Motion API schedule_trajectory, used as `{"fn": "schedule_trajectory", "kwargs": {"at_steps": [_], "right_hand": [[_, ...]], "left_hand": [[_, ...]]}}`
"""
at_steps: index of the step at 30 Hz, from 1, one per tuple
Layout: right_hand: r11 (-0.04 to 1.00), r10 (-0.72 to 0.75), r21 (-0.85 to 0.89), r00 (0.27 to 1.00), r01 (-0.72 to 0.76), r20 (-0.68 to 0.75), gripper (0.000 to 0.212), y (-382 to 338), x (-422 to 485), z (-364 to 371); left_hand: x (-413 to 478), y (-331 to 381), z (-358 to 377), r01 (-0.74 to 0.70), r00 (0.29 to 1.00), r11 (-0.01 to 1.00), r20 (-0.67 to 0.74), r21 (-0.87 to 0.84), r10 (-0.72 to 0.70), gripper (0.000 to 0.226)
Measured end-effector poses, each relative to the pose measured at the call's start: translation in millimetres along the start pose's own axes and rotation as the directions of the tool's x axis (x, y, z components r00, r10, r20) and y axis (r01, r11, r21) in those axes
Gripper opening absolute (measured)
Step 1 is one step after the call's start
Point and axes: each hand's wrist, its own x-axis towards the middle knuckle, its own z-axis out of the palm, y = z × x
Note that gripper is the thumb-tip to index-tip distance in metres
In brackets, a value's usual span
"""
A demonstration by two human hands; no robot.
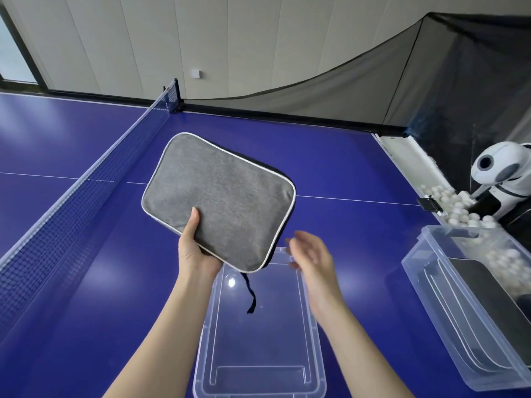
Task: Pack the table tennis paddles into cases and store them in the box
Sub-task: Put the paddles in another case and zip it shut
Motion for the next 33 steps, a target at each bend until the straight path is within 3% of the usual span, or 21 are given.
{"fn": "schedule_trajectory", "kwargs": {"at_steps": [3, 6, 8, 12, 16, 22, 33], "right_hand": [[0.997, -0.071, 0.033, 0.996, 0.072, -0.046, 0.023, -16.5, 17.9, -10.0], [0.991, -0.12, -0.052, 0.993, 0.12, 0.019, 0.023, -27.7, 32.4, -15.2], [0.986, -0.081, -0.139, 0.992, 0.095, 0.097, 0.031, -31.1, 38.9, -16.7], [0.95, 0.02, -0.311, 0.984, 0.036, 0.176, 0.034, -24.3, 39.7, -23.7], [0.966, -0.032, -0.257, 0.999, 0.033, 0.009, 0.028, -8.9, 31.5, -47.7], [0.976, -0.039, -0.217, 0.981, -0.003, -0.188, 0.039, -4.2, 30.6, -94.4], [0.966, -0.049, -0.258, 0.959, -0.026, -0.279, 0.044, -14.8, 58.8, -240.3]], "left_hand": [[-2.3, 6.6, -11.1, 0.033, 0.999, 0.989, -0.004, 0.144, -0.032, 0.034], [-4.8, 9.3, -16.3, 0.058, 0.998, 0.949, 0.012, 0.311, -0.066, 0.054], [-5.6, 8.3, -14.8, 0.05, 0.998, 0.909, 0.015, 0.414, -0.061, 0.065], [-10.0, -7.5, 0.9, 0.055, 0.99, 0.804, 0.072, 0.592, -0.121, 0.064], [-10.2, -34.4, 17.2, 0.019, 0.983, 0.683, 0.11, 0.73, -0.145, 0.061], [-9.1, -89.0, 47.2, -0.133, 0.975, 0.529, 0.206, 0.838, -0.082, 0.036], [-5.6, -221.6, 110.0, -0.158, 0.967, 0.43, 0.228, 0.889, -0.116, 0.057]]}}
